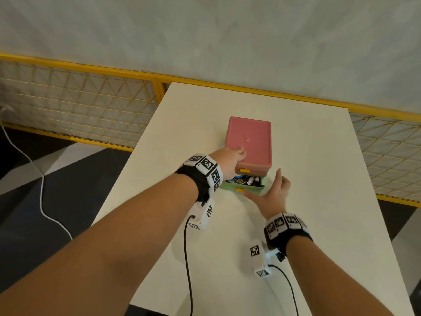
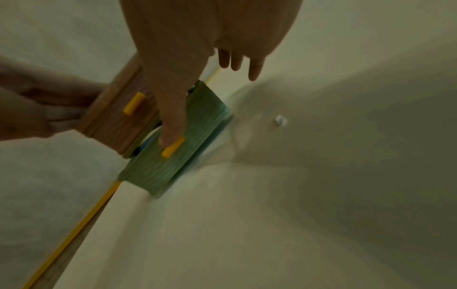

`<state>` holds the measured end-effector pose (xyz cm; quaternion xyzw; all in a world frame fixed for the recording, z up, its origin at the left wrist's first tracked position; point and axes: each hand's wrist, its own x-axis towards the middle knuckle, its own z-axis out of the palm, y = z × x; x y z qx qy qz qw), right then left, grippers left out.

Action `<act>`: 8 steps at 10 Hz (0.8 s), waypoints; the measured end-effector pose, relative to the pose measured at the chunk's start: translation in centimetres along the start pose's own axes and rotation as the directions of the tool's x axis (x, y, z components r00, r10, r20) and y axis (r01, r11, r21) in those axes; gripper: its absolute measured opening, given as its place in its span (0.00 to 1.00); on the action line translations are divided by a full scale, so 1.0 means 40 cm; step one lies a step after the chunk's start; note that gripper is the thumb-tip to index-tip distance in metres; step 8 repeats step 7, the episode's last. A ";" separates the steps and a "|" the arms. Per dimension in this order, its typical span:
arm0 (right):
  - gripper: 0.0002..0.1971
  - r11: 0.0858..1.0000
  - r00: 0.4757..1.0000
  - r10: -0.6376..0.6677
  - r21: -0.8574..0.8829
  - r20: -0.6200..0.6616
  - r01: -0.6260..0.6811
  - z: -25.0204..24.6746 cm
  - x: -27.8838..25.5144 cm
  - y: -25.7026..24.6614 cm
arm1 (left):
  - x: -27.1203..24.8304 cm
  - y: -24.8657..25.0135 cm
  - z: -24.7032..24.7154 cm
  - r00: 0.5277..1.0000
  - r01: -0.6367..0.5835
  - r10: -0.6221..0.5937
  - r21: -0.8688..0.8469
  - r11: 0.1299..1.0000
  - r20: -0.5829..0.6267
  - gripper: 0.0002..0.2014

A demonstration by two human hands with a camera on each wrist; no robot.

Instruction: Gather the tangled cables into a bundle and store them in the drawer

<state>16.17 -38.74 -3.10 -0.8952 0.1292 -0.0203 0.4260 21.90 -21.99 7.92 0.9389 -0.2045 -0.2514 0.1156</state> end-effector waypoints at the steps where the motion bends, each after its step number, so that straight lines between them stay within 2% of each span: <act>1: 0.57 0.999 0.994 0.045 -0.025 0.097 -0.043 0.021 0.050 -0.001 | 0.000 -0.004 -0.001 1.000 -0.006 0.006 -0.036 0.999 -0.009 0.38; 2: 0.50 0.995 0.995 0.100 -0.031 0.026 -0.099 0.031 0.082 -0.008 | 0.002 -0.005 0.004 1.000 -0.004 0.003 -0.058 0.998 -0.018 0.39; 3: 0.45 0.973 0.972 0.232 0.001 -0.029 -0.232 0.038 0.105 -0.026 | 0.005 -0.005 0.010 1.000 -0.017 0.016 -0.032 0.999 -0.018 0.37; 4: 0.45 0.961 0.961 0.276 0.004 0.011 -0.276 0.040 0.120 -0.040 | 0.005 -0.009 0.006 0.999 -0.021 0.020 -0.040 0.999 -0.029 0.37; 5: 0.45 0.972 0.972 0.235 -0.014 0.026 -0.235 0.037 0.118 -0.031 | 0.011 -0.011 0.009 0.999 -0.031 0.030 -0.024 0.999 -0.041 0.36; 6: 0.44 0.982 0.981 0.187 -0.006 0.046 -0.187 0.034 0.095 -0.036 | 0.005 -0.013 0.008 0.997 -0.041 0.034 -0.097 0.994 -0.073 0.35; 7: 0.39 0.990 0.990 0.134 0.032 0.034 -0.135 0.018 0.091 -0.026 | -0.004 -0.011 0.005 0.992 -0.023 -0.011 -0.262 0.965 -0.125 0.35; 8: 0.39 0.990 0.990 0.134 0.032 0.034 -0.135 0.018 0.091 -0.026 | -0.004 -0.011 0.005 0.992 -0.023 -0.011 -0.262 0.965 -0.125 0.35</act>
